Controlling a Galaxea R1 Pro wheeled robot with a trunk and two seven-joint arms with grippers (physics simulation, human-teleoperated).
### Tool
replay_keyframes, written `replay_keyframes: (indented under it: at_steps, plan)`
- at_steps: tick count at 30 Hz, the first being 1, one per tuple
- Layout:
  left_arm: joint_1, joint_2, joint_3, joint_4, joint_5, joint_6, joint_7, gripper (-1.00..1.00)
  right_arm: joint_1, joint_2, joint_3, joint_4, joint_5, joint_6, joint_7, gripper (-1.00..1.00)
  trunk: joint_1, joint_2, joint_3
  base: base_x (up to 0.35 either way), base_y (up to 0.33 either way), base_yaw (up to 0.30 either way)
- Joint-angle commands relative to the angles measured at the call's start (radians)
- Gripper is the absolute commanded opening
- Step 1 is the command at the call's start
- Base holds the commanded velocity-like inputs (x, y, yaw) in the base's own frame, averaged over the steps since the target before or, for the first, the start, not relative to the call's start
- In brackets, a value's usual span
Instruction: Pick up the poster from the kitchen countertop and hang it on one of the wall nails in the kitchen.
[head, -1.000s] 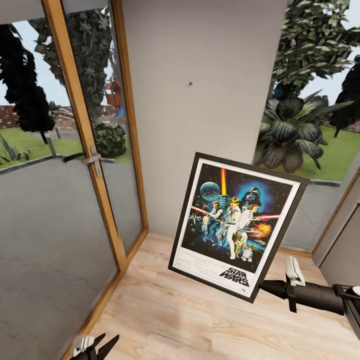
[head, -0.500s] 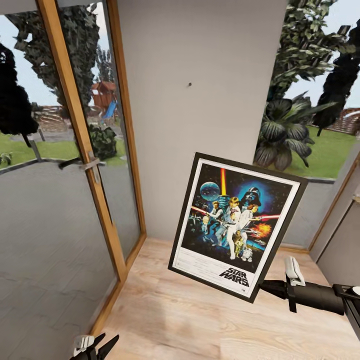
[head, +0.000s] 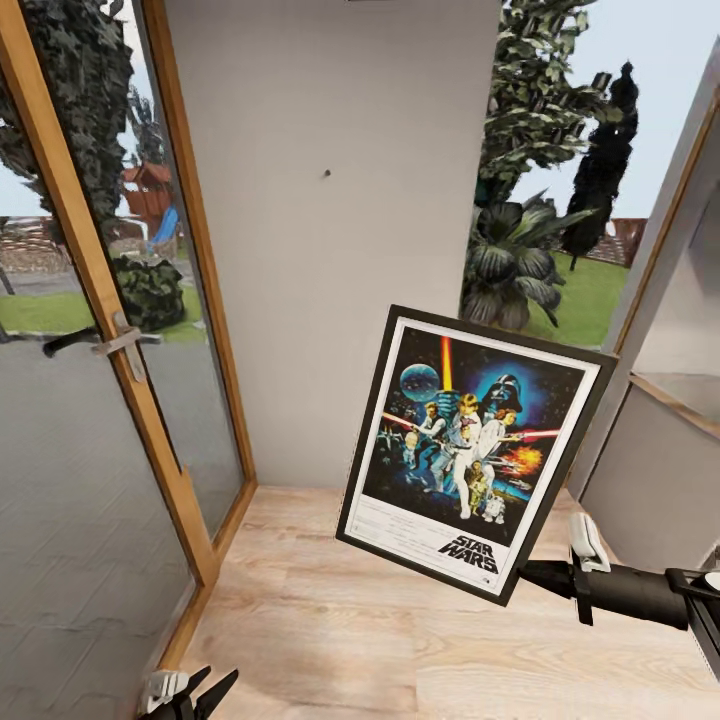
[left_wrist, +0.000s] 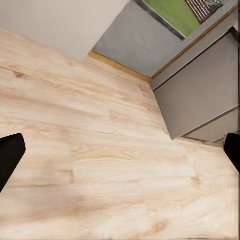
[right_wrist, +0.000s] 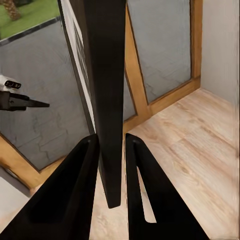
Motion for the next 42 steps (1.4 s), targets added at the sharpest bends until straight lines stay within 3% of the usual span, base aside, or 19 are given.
replay_keyframes:
  at_steps: [1,17,21,42]
  plan:
    - [-0.001,0.0,0.008,0.001,-0.007,-0.005,-0.003,1.0,-0.001,0.0,-0.001,0.0,-0.001,0.013,0.005,-1.0,0.001,-0.002,-0.002,0.0,0.0,-0.166]
    - [-0.001,-0.001,0.005,0.001,-0.008,-0.005,-0.003,1.0,-0.001,0.0,0.001,0.0,-0.001,0.014,0.005,-1.0,0.001,-0.002,-0.001,0.0,0.0,-0.035]
    - [-0.001,-0.017,0.004,0.002,-0.009,-0.005,-0.005,1.0,-0.001,0.0,0.001,0.0,-0.002,0.013,0.005,-1.0,0.001,-0.002,-0.001,0.049,0.0,0.0]
    - [-0.001,-0.02,0.005,0.002,-0.009,-0.005,-0.004,1.0,-0.001,0.003,0.003,-0.001,-0.003,0.013,0.005,-1.0,0.001,-0.002,-0.001,0.317,0.0,0.0]
